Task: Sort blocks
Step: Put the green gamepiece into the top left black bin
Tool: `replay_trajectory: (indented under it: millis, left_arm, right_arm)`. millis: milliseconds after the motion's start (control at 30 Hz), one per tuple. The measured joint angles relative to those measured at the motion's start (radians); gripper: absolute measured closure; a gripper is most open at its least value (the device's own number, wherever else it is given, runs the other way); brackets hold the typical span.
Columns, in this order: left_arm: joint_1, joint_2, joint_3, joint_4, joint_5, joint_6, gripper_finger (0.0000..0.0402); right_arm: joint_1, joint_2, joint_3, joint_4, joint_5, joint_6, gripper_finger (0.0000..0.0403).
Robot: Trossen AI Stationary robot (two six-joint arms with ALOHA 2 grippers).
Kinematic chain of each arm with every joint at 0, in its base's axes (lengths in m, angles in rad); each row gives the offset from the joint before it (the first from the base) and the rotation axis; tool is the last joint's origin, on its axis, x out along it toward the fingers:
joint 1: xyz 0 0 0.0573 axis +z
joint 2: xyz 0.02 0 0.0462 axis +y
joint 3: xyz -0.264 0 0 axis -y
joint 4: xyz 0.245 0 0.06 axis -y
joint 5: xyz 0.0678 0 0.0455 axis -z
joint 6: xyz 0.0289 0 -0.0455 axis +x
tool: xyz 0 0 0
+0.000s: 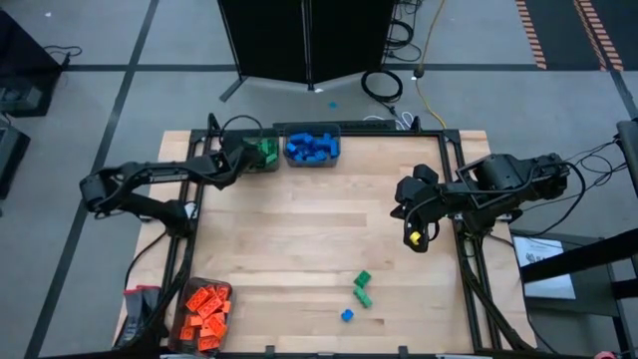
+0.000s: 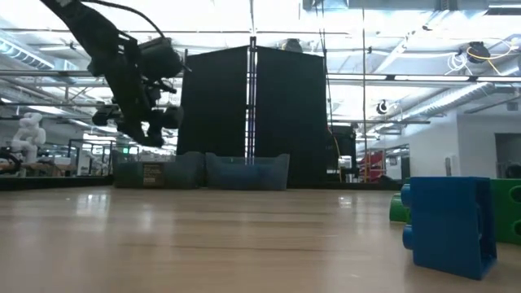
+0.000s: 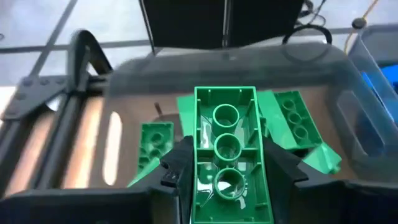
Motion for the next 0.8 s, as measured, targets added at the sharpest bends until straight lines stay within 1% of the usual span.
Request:
replay_trajectory:
  millis: [233,300,400,467,567,633,700,800]
  left_arm:
    - [0.024,0.035,0.0,0.021,0.035,0.0,0.028]
    - [0.025,0.034,0.0,0.032,0.035,0.017,0.0245]
    - [0.025,0.034,0.001,0.037,0.043,0.033,0.0165]
    - [0.025,0.034,0.001,0.037,0.057,0.035,0.0119]
    - [0.025,0.031,0.001,0.037,0.102,0.075,0.007]
    - [0.025,0.029,0.007,0.041,0.14,0.079,0.0053]
    - [0.025,0.022,0.022,0.048,0.201,0.083,0.0047]
    - [0.011,0.005,0.047,0.134,0.336,0.172,0.0048]
  right_arm:
    - [0.0,0.0,0.0,0.009,0.0,0.001,0.0403]
    - [0.0,0.0,0.0,0.008,0.0,0.001,0.0403]
    - [0.0,0.0,0.0,0.009,0.0,0.001,0.0403]
    - [0.0,0.0,0.0,0.008,0.0,0.001,0.0403]
    - [0.0,0.0,0.0,0.008,0.0,0.001,0.0403]
    - [0.0,0.0,0.0,0.008,0.0,0.001,0.0403]
    - [0.0,0.0,0.0,0.008,0.0,0.001,0.0403]
    - [0.0,0.0,0.0,0.008,0.0,0.001,0.0403]
